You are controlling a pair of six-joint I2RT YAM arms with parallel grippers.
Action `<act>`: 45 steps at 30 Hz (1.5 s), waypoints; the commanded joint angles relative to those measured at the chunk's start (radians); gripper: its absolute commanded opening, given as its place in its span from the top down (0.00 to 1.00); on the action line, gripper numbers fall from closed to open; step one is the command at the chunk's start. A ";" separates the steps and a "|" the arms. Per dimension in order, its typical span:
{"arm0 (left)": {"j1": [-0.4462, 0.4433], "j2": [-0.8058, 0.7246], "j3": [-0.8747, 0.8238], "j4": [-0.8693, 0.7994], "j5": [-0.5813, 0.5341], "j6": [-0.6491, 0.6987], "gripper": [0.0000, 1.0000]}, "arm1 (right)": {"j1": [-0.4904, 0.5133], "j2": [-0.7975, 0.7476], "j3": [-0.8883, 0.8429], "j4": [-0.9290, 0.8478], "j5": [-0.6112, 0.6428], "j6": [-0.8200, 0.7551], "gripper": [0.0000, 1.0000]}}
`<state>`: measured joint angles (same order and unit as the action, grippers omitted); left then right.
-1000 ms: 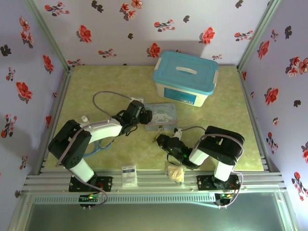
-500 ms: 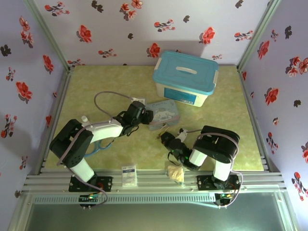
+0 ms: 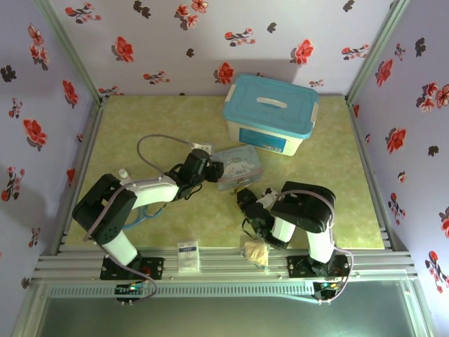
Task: Unlock the padlock with the key
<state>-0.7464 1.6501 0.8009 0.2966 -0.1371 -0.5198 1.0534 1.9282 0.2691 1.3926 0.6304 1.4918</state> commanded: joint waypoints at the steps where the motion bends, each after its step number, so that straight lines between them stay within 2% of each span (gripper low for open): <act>1: 0.004 0.043 -0.053 -0.139 -0.015 0.038 0.55 | -0.019 -0.044 -0.036 -0.044 0.067 -0.062 1.00; 5: 0.006 0.049 -0.043 -0.142 -0.016 0.039 0.55 | -0.038 -0.100 -0.083 -0.091 0.060 -0.059 1.00; 10: 0.005 0.046 -0.042 -0.142 -0.020 0.039 0.55 | -0.073 -0.100 -0.115 -0.046 -0.004 -0.100 1.00; 14: 0.005 0.048 -0.041 -0.139 -0.021 0.040 0.55 | -0.074 -0.079 -0.124 -0.017 0.014 -0.070 1.00; 19: 0.005 0.039 -0.055 -0.124 -0.019 0.036 0.55 | -0.077 -0.041 -0.059 -0.004 0.012 -0.088 1.00; 22: 0.005 0.030 -0.064 -0.119 -0.019 0.038 0.55 | -0.076 -0.081 -0.036 -0.006 0.020 -0.165 1.00; 28: 0.005 0.037 -0.069 -0.100 -0.016 0.033 0.55 | -0.100 -0.071 -0.014 -0.006 0.012 -0.128 1.00; 33: 0.006 0.025 -0.068 -0.107 -0.016 0.033 0.55 | -0.112 -0.109 -0.070 -0.008 -0.003 -0.150 1.00; 40: 0.005 0.004 -0.047 -0.133 -0.015 0.029 0.55 | -0.158 -0.212 -0.146 -0.264 -0.182 -0.042 1.00; 45: 0.007 -0.008 -0.034 -0.149 -0.011 0.020 0.55 | -0.168 -0.402 -0.180 -0.514 -0.235 -0.020 1.00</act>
<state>-0.7479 1.6360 0.7773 0.3187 -0.1200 -0.5167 0.8944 1.6119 0.1127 1.0908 0.4419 1.4418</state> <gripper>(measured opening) 0.455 0.115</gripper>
